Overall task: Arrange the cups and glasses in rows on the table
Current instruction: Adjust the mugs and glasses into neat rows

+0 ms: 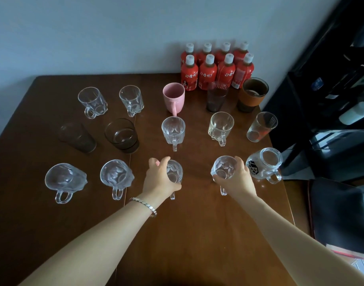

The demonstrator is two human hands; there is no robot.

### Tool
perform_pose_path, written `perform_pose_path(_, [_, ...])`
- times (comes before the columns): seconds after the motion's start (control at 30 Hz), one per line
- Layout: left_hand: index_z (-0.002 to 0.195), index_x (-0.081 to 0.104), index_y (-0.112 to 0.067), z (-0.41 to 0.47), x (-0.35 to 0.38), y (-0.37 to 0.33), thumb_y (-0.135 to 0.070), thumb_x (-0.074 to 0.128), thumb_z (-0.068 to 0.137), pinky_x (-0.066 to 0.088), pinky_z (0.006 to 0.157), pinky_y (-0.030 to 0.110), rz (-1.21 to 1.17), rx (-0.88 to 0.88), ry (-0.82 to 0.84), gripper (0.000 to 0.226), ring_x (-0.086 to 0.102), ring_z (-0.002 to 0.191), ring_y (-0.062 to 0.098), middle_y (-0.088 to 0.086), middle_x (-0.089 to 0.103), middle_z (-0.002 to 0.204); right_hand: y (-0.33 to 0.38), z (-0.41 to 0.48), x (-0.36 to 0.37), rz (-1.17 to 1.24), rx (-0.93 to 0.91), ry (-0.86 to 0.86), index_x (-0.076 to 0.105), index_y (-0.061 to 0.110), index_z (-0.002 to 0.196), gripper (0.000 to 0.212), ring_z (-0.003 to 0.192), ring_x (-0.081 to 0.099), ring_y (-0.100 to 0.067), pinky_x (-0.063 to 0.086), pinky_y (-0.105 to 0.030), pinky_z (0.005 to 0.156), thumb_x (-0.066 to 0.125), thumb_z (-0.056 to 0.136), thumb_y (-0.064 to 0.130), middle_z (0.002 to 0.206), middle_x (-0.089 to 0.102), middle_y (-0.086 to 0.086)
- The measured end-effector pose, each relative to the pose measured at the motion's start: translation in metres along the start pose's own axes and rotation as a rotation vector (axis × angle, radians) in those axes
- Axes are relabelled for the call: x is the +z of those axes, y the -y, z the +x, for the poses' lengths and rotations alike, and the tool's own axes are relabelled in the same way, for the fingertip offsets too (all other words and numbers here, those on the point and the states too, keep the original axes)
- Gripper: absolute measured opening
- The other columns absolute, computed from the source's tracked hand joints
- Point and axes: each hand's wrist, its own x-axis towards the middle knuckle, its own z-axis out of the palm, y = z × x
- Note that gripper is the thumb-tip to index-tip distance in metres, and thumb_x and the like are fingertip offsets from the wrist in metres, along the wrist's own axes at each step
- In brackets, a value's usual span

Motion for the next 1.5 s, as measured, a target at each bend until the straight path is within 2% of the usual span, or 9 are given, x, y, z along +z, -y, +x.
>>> perform_pose_path(0.2, [0.144,0.033,-0.023,0.002,-0.001,-0.002,-0.025,0.078,0.073,0.054,0.082,0.028,0.016,0.002,0.015,0.085,0.056,0.115,0.025,0.007,0.030,0.138,-0.001,0.002,-0.002,-0.019,0.011,0.045,0.016,0.019,0.150,0.095,0.125,0.049,-0.028,0.043,-0.036,0.098,0.073,0.077,0.039,0.148,0.032,-0.009])
perform_pose_path(0.3, [0.146,0.028,-0.022,0.002,-0.002,-0.004,-0.033,0.076,0.075,0.051,0.090,0.032,0.093,-0.006,0.038,0.087,0.050,0.121,0.026,0.008,0.029,0.141,0.004,0.001,-0.006,-0.072,-0.026,0.051,0.009,0.016,0.151,0.101,0.139,0.031,-0.029,0.035,-0.040,0.107,0.070,0.078,0.047,0.152,0.025,-0.012])
perform_pose_path(0.5, [0.142,0.036,-0.017,0.009,0.003,-0.034,-0.040,0.064,0.082,0.026,0.114,0.034,0.210,0.268,-0.161,0.070,0.028,0.138,0.023,0.005,0.032,0.145,0.040,0.049,-0.053,-0.084,-0.312,-0.112,0.029,0.013,0.146,0.072,0.139,0.029,-0.025,0.031,-0.037,0.111,0.065,0.086,0.032,0.149,0.032,-0.009])
perform_pose_path(0.63, [0.145,0.031,-0.015,0.019,0.019,-0.064,-0.035,0.065,0.085,0.032,0.111,0.030,0.069,0.386,0.066,0.072,0.030,0.138,0.018,0.000,0.029,0.149,0.061,0.110,-0.072,-0.293,-0.354,0.023,0.022,0.015,0.150,0.087,0.143,0.025,-0.028,0.030,-0.042,0.115,0.073,0.081,0.032,0.155,0.023,-0.008])
perform_pose_path(0.73, [0.149,0.022,-0.023,0.025,0.031,-0.076,-0.039,0.067,0.082,0.037,0.111,0.034,0.000,0.332,0.326,0.082,0.034,0.139,0.016,-0.004,0.025,0.154,0.069,0.142,-0.072,-0.389,-0.397,0.200,0.015,0.018,0.152,0.102,0.144,0.025,-0.026,0.031,-0.040,0.115,0.078,0.074,0.035,0.158,0.017,-0.005])
perform_pose_path(0.87, [0.147,0.024,-0.031,0.032,0.038,-0.080,-0.039,0.072,0.079,0.042,0.106,0.031,-0.024,0.330,0.390,0.084,0.042,0.133,0.011,-0.010,0.031,0.152,0.068,0.161,-0.064,-0.351,-0.398,0.339,0.024,0.019,0.149,0.101,0.137,0.039,-0.025,0.037,-0.038,0.111,0.083,0.068,0.032,0.152,0.031,-0.004])
perform_pose_path(1.17, [0.143,0.032,-0.038,0.038,0.042,-0.077,-0.040,0.074,0.076,0.043,0.090,0.019,-0.048,0.325,0.432,0.079,0.053,0.122,0.008,-0.015,0.043,0.144,0.048,0.156,-0.054,-0.344,-0.431,0.208,0.034,0.021,0.144,0.093,0.124,0.050,-0.022,0.046,-0.038,0.102,0.082,0.066,0.037,0.141,0.040,0.001])
perform_pose_path(1.37, [0.145,0.028,-0.036,0.035,0.040,-0.082,-0.036,0.072,0.079,0.042,0.090,0.019,-0.037,0.323,0.442,0.079,0.053,0.124,0.010,-0.011,0.041,0.147,0.047,0.139,-0.065,-0.336,-0.455,0.190,0.022,0.022,0.149,0.099,0.138,0.033,-0.023,0.039,-0.042,0.110,0.080,0.071,0.039,0.152,0.028,-0.002])
perform_pose_path(1.5, [0.146,0.023,-0.037,0.029,0.042,-0.088,-0.028,0.069,0.082,0.044,0.096,0.023,0.012,0.357,0.422,0.079,0.051,0.124,0.012,-0.006,0.041,0.144,0.032,0.096,-0.104,-0.115,-0.517,-0.157,0.040,0.019,0.141,0.061,0.129,0.045,-0.017,0.041,-0.025,0.098,0.065,0.087,0.035,0.143,0.042,-0.002])
